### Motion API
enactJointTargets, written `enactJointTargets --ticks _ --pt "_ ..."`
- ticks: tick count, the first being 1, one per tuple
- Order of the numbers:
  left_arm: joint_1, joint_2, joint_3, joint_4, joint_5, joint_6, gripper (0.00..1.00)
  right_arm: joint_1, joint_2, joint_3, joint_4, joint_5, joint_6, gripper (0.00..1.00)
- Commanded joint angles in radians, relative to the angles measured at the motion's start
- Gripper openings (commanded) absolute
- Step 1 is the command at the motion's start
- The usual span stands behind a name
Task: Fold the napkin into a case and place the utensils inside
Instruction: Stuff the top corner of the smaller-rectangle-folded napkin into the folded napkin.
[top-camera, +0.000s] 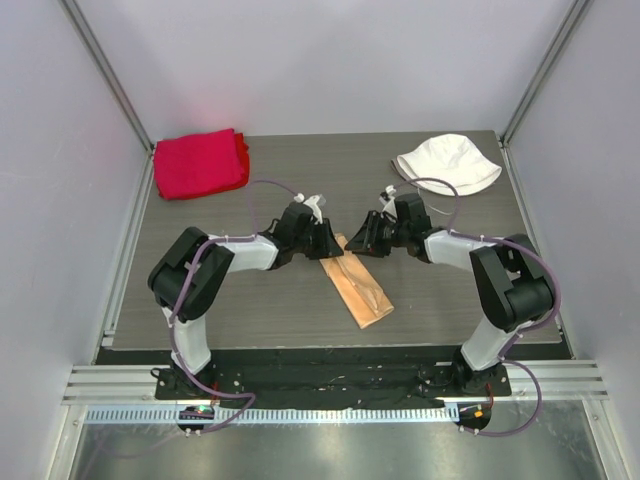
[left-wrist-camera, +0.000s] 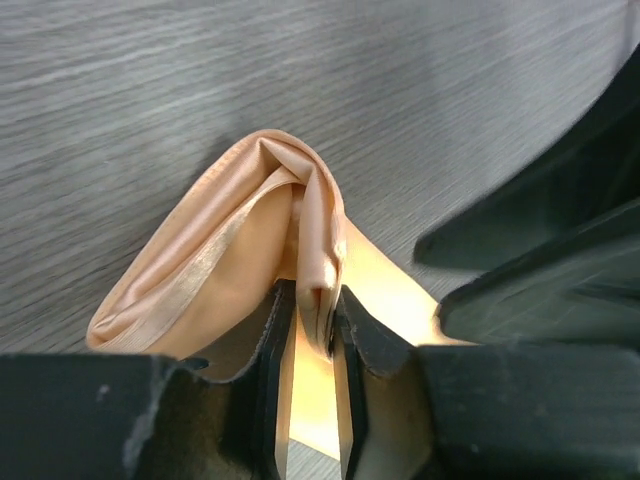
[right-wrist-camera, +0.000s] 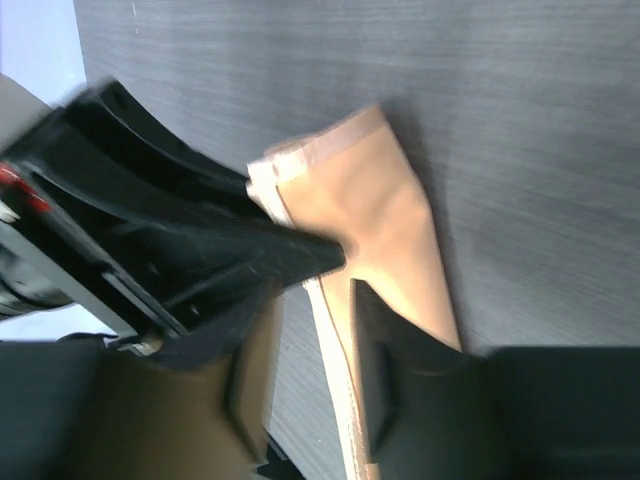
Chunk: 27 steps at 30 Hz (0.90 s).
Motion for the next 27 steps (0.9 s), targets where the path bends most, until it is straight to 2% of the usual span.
enactJointTargets --ticks 1,3,7,17,23,27 --pt "0.014 -0.065 0.018 0.009 -0.039 -0.051 0.25 0.024 -0.002 -0.063 0.085 0.010 0.063 0.34" --pt "0.019 -0.059 0.018 0.004 -0.037 -0.070 0.28 0.030 0.000 -0.102 0.119 0.016 0.078 0.30" --pt "0.033 -0.045 0.018 0.021 -0.016 -0.131 0.41 0.036 0.022 -0.125 0.119 0.034 0.051 0.25" --pt "0.057 -0.032 0.105 -0.079 -0.030 -0.119 0.45 0.042 0.010 -0.091 0.041 0.065 -0.043 0.25" --pt "0.059 -0.010 0.128 -0.071 -0.019 -0.131 0.37 0.048 0.016 -0.044 -0.011 0.088 -0.107 0.29" --pt "0.061 0.002 0.159 -0.108 -0.016 -0.119 0.22 0.055 0.009 -0.010 -0.039 0.106 -0.143 0.32"
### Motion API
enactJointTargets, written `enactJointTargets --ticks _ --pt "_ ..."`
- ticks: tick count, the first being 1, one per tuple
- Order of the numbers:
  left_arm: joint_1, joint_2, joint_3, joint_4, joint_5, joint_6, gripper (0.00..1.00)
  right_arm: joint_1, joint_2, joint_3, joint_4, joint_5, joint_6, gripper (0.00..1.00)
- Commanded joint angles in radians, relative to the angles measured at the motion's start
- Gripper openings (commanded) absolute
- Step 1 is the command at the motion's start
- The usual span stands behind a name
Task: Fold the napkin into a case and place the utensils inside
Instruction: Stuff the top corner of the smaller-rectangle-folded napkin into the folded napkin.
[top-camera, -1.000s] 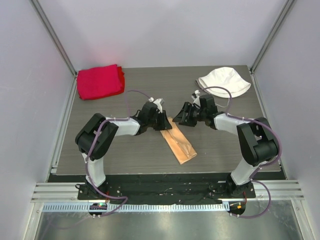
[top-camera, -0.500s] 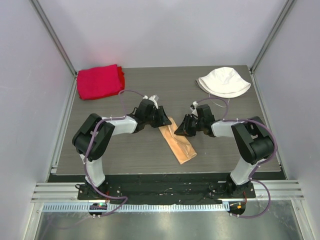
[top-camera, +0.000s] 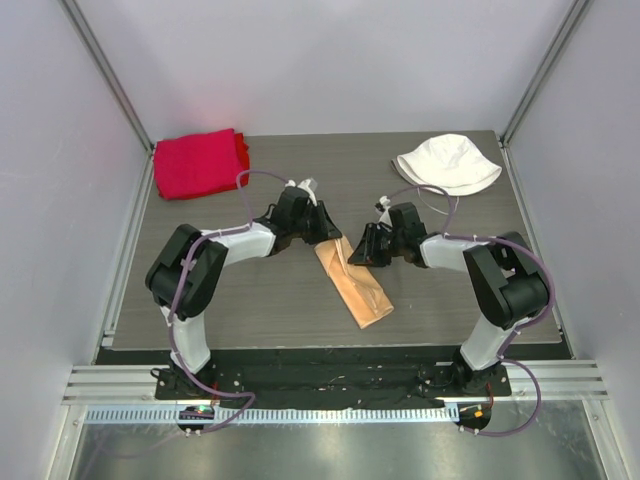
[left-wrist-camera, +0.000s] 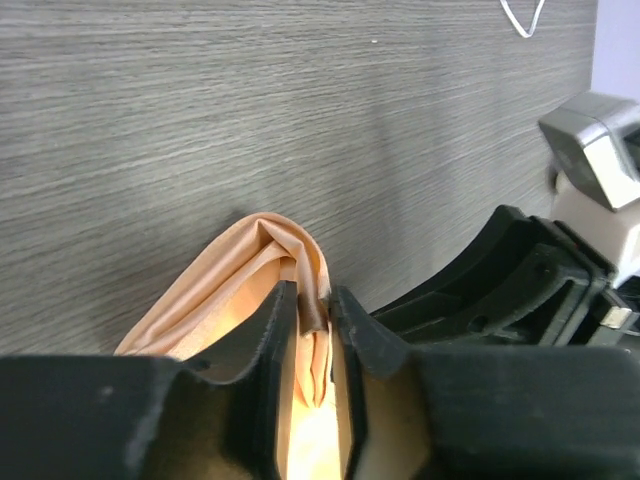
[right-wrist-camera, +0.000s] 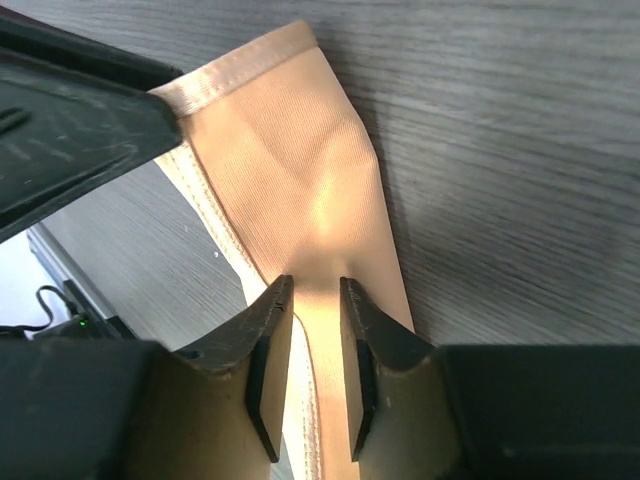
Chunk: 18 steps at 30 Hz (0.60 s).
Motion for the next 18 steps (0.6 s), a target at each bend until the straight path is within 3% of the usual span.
enactJointTargets --ticks 1,7,12,15,18 --pt "0.007 0.015 0.055 -0.031 0.013 0.015 0.20 0.015 -0.023 0.063 -0.042 0.046 -0.078 0.34" --pt "0.007 0.017 0.052 -0.035 0.019 0.018 0.07 0.022 -0.016 0.121 -0.074 0.060 -0.138 0.39" --pt "0.007 0.025 0.092 -0.135 -0.005 0.000 0.00 0.067 -0.038 0.173 -0.097 0.126 -0.216 0.55" --pt "0.007 0.032 0.110 -0.170 -0.005 -0.021 0.00 0.129 -0.035 0.189 -0.105 0.216 -0.295 0.61" --pt "0.007 0.035 0.110 -0.170 0.004 -0.035 0.00 0.163 -0.042 0.169 -0.067 0.307 -0.319 0.61"
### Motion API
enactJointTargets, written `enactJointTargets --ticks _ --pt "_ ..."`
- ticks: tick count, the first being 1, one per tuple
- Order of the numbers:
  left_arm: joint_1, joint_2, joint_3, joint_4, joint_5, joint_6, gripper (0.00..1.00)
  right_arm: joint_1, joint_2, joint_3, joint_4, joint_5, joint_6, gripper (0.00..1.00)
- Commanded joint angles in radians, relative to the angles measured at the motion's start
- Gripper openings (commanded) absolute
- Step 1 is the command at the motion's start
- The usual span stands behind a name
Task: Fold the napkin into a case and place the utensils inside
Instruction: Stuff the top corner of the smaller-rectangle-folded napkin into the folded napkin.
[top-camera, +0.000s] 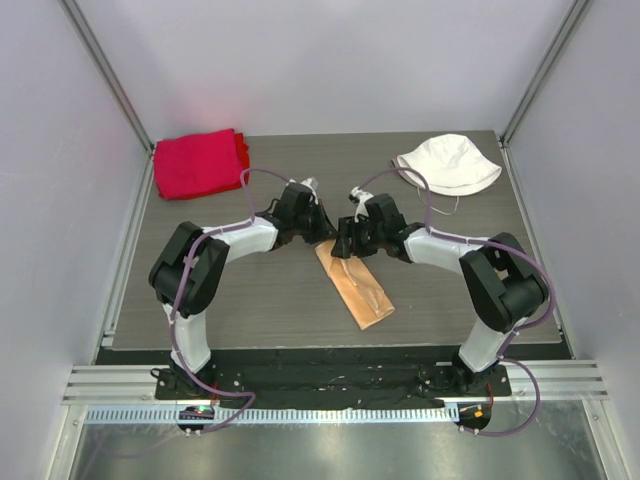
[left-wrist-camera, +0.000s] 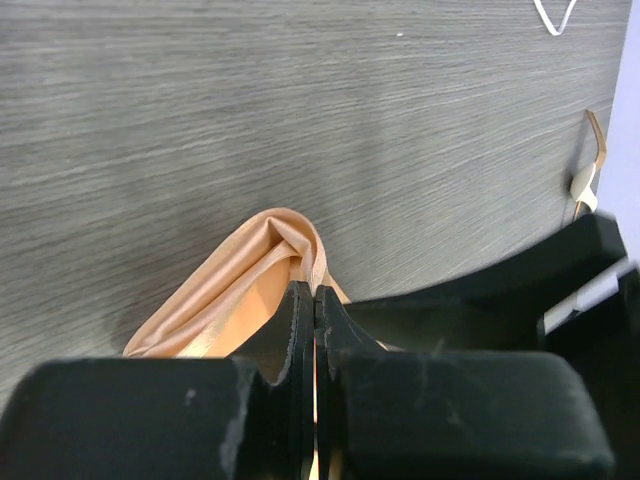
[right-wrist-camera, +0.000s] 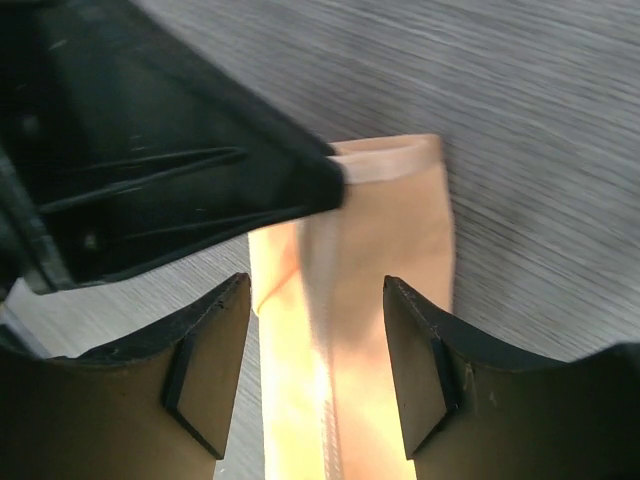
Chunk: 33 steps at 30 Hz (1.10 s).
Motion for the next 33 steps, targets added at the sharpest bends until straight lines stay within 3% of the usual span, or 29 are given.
enactJointTargets --ticks 1,10,19,23,29,33 --pt "0.005 0.002 0.028 -0.041 0.004 -0.030 0.00 0.044 -0.042 0.007 0.059 0.160 -0.093 0.61" --pt "0.005 -0.001 0.016 -0.043 0.010 -0.047 0.00 0.057 -0.005 0.045 0.072 0.205 -0.110 0.42" --pt "0.005 0.002 0.023 -0.043 0.018 -0.067 0.00 0.068 0.018 0.062 0.082 0.182 -0.101 0.39" --pt "0.005 -0.002 0.023 -0.041 0.015 -0.069 0.00 0.070 0.033 0.073 0.078 0.180 -0.101 0.34" --pt "0.005 -0.004 0.022 -0.040 0.027 -0.081 0.00 0.073 0.050 0.084 0.070 0.194 -0.093 0.19" --pt "0.005 -0.013 0.012 -0.034 0.027 -0.073 0.01 0.073 0.047 0.085 0.038 0.215 -0.087 0.01"
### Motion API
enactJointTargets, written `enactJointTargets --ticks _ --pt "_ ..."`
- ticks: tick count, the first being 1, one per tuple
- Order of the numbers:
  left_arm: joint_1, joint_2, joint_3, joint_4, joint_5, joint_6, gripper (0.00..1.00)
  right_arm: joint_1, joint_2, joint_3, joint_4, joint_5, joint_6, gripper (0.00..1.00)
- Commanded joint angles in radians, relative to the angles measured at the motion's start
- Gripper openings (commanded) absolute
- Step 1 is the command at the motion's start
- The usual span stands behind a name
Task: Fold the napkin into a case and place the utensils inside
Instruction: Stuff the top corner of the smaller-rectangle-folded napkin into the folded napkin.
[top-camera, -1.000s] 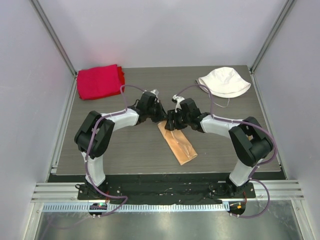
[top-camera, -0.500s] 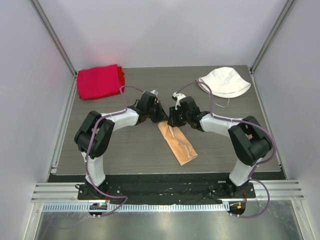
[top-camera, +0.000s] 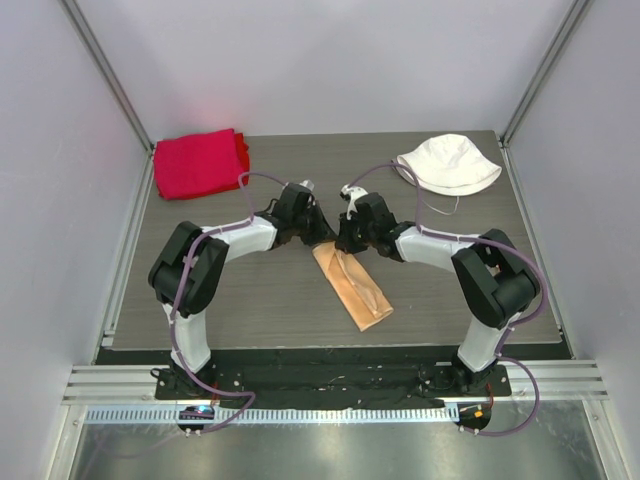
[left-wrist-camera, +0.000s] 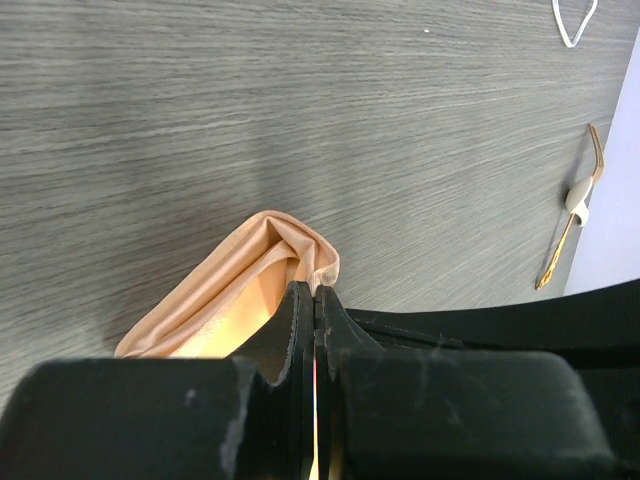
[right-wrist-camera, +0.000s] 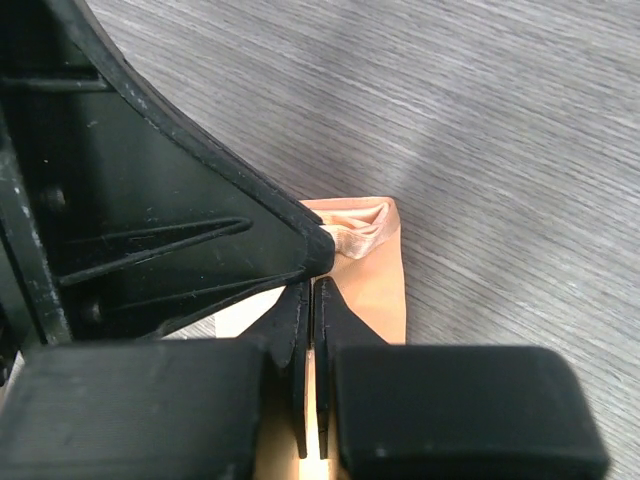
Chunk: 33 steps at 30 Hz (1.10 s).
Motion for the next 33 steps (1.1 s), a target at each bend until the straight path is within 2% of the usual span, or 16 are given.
enactJointTargets --ticks 1,4,8,12,16,21,22,25,27,33 --pt "0.002 -0.021 0.006 0.016 0.019 0.009 0.03 0.005 0.003 0.037 -0.008 0.043 -0.003 0.01" --pt "0.002 -0.048 0.004 0.003 -0.011 0.053 0.20 0.004 -0.006 0.020 -0.020 0.034 0.000 0.01" --pt "0.002 -0.097 0.000 -0.082 -0.099 0.112 0.36 0.004 -0.003 0.015 -0.029 0.026 -0.002 0.01" --pt "0.002 -0.205 -0.082 -0.070 -0.183 0.147 0.35 0.004 -0.006 0.014 -0.045 0.019 0.000 0.01" --pt "-0.015 -0.265 -0.163 -0.030 -0.209 0.187 0.22 0.001 -0.009 0.014 -0.046 0.009 0.000 0.01" --pt "-0.125 -0.260 -0.160 -0.054 -0.309 0.311 0.25 -0.015 -0.015 0.017 -0.072 -0.015 0.004 0.01" --pt "-0.178 -0.256 -0.156 -0.062 -0.403 0.331 0.28 -0.022 -0.020 0.014 -0.072 -0.023 0.007 0.01" --pt "-0.254 -0.237 -0.145 -0.068 -0.490 0.376 0.28 -0.044 -0.028 0.015 -0.078 -0.063 0.018 0.01" --pt "-0.271 -0.217 -0.139 -0.071 -0.538 0.387 0.26 -0.056 -0.026 0.022 -0.094 -0.084 0.021 0.01" --pt "-0.311 -0.144 -0.103 -0.096 -0.617 0.431 0.28 -0.067 -0.038 0.017 -0.108 -0.106 0.040 0.01"
